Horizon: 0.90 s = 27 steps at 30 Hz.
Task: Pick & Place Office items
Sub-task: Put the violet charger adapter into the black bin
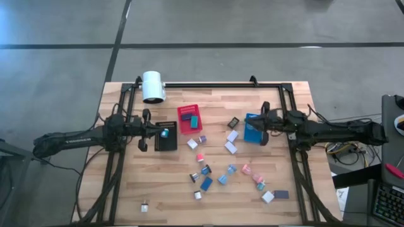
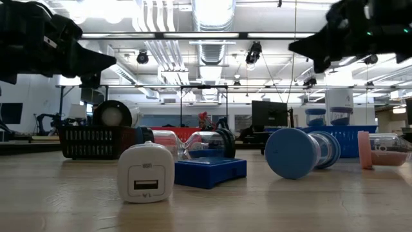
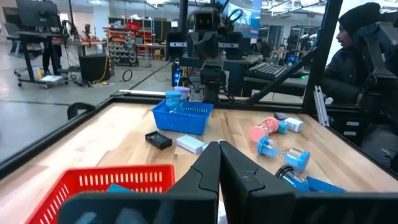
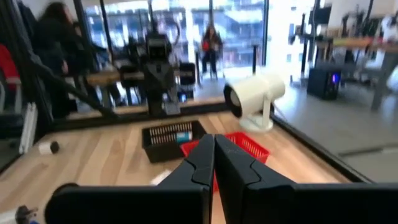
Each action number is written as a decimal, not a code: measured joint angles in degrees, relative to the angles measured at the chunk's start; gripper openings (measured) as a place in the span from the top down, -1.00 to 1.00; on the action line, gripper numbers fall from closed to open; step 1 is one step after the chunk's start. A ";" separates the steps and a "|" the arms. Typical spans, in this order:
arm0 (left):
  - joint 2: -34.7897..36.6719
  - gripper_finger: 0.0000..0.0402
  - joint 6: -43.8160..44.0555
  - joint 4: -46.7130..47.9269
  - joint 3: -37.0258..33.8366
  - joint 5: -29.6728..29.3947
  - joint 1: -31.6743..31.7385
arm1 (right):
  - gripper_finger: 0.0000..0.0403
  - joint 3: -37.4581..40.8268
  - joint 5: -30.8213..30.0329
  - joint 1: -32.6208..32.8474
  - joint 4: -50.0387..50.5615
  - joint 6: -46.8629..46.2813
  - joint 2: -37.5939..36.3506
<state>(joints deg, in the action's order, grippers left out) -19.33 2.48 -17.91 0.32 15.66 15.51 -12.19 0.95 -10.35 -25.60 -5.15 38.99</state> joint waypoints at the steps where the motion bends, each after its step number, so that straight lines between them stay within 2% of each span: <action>1: 0.00 0.95 0.33 0.10 0.00 0.00 0.00 | 0.96 -1.84 0.01 0.00 2.02 -0.04 1.85; 8: 0.02 0.95 1.87 1.17 0.00 0.00 0.00 | 0.95 -13.05 0.57 1.22 11.00 0.42 14.86; 13: 0.02 0.94 1.73 2.58 0.00 -0.02 0.00 | 0.81 -18.84 0.61 3.05 11.74 2.56 22.59; 20: 0.00 0.94 1.20 3.45 0.00 -0.02 0.00 | 0.58 -22.70 0.55 3.08 10.05 3.83 25.26; 27: 0.02 0.94 1.20 3.43 0.00 -0.04 0.00 | 0.37 -29.38 -0.67 4.75 22.73 3.91 31.06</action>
<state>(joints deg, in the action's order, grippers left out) -19.31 3.68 -14.48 0.32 15.62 15.51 -41.57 0.28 -5.60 -2.87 -1.24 70.06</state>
